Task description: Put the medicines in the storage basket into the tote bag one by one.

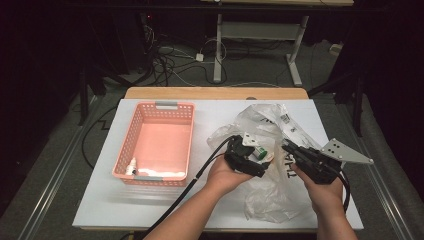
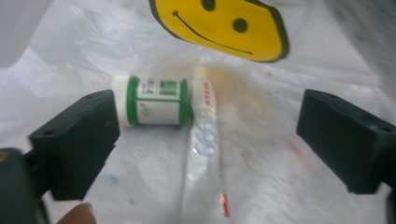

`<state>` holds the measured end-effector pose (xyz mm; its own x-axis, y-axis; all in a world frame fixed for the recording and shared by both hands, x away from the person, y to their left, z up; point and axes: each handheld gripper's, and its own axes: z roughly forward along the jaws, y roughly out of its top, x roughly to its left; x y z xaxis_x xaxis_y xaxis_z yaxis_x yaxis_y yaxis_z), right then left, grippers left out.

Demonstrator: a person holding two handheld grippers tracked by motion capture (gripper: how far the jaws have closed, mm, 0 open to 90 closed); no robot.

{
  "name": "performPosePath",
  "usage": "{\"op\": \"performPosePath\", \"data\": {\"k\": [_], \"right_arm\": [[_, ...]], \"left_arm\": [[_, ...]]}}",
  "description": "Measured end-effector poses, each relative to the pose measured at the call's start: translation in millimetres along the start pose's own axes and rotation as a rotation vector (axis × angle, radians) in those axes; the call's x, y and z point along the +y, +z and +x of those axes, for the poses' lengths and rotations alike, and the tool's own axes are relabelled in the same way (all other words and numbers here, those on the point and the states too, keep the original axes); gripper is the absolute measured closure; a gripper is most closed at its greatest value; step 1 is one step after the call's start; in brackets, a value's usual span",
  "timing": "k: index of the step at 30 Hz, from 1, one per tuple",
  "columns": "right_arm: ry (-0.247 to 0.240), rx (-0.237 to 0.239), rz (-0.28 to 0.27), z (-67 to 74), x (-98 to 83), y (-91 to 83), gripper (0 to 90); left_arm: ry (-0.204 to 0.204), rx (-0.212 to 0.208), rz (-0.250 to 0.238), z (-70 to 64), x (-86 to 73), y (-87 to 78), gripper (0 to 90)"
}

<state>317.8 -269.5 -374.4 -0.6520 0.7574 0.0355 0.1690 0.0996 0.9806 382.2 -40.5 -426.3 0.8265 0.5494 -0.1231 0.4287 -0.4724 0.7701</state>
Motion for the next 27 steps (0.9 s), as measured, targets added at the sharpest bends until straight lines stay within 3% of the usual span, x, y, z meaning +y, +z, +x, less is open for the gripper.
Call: {"op": "performPosePath", "data": {"k": [2, 13, 18, 27], "right_arm": [[-0.006, 0.0, 0.001, 1.0, 0.5, 0.1, 90.0], [-0.008, -0.006, -0.004, -0.2, 1.2, -1.7, 90.0], [-0.008, -0.006, 0.003, 0.5, 0.7, -1.4, 90.0], [-0.009, -0.012, 0.007, 0.2, 0.3, -1.5, 90.0]], "left_arm": [[0.004, -0.01, 0.003, -3.1, -4.8, -4.6, 0.0], [0.045, -0.069, -0.049, -25.5, -36.7, -40.6, 0.0], [0.039, -0.07, -0.068, -28.3, -51.9, -59.7, 0.0], [0.031, -0.036, -0.093, -22.0, -71.3, -94.9, 0.0]]}}
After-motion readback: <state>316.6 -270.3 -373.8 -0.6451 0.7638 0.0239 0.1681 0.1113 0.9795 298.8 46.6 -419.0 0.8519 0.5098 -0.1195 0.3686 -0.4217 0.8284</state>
